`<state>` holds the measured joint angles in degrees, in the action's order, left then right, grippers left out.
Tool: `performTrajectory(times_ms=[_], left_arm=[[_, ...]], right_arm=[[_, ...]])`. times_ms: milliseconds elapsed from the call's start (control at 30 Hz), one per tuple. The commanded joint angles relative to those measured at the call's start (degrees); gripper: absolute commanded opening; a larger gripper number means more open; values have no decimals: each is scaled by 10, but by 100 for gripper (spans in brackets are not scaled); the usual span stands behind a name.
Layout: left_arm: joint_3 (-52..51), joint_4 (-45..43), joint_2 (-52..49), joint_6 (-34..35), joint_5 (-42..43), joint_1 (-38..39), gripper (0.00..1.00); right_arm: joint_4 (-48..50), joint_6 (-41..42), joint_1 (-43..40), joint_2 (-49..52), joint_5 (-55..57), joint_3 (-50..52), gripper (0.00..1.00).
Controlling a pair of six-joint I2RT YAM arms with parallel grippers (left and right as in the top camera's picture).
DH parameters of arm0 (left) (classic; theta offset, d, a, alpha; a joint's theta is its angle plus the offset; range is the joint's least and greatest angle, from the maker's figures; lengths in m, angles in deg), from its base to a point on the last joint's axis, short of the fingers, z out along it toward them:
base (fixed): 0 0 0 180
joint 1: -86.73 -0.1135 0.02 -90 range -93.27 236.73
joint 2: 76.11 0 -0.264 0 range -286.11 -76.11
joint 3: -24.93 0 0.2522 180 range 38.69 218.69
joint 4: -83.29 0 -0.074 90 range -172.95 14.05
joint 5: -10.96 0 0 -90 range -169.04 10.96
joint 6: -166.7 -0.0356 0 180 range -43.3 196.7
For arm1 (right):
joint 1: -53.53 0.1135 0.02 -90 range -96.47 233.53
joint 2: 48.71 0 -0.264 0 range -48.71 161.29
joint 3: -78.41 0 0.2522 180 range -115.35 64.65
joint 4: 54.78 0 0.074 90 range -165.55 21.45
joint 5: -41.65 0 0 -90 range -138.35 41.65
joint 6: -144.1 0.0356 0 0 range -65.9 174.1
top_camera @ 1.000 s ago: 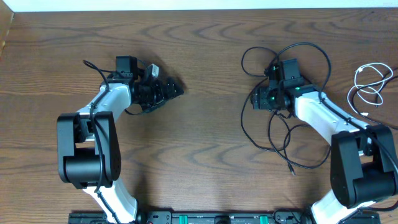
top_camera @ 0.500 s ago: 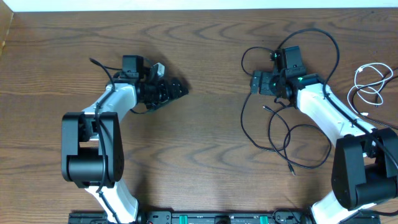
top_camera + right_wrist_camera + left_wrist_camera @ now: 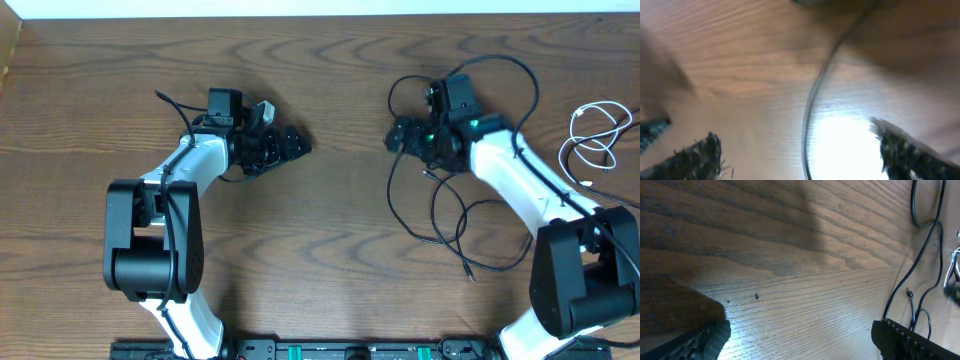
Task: Untangle cables
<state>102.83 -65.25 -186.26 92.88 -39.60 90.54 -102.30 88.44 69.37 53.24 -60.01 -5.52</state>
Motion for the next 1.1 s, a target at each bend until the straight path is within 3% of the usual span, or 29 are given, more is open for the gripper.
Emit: performTrajectory(times_ms=[0,167,400,600,933,1067], left_arm=[[-9,3,-9,20,-16,0,96],[-9,4,-9,20,-15,0,96],[-9,8,-9,20,-15,0,96],[-9,8,-9,20,-15,0,96],[-9,8,-9,22,-15,0,96],[-9,8,-9,22,-15,0,96]], right_arm=[[-121,51,0,-9,92,-121,99],[-293,121,0,-6,179,-240,99],[-315,183,0,4,175,-203,99],[-263,285,11,4,162,-91,99],[-57,290,12,7,121,52,96],[-21,291,11,7,122,81,93]])
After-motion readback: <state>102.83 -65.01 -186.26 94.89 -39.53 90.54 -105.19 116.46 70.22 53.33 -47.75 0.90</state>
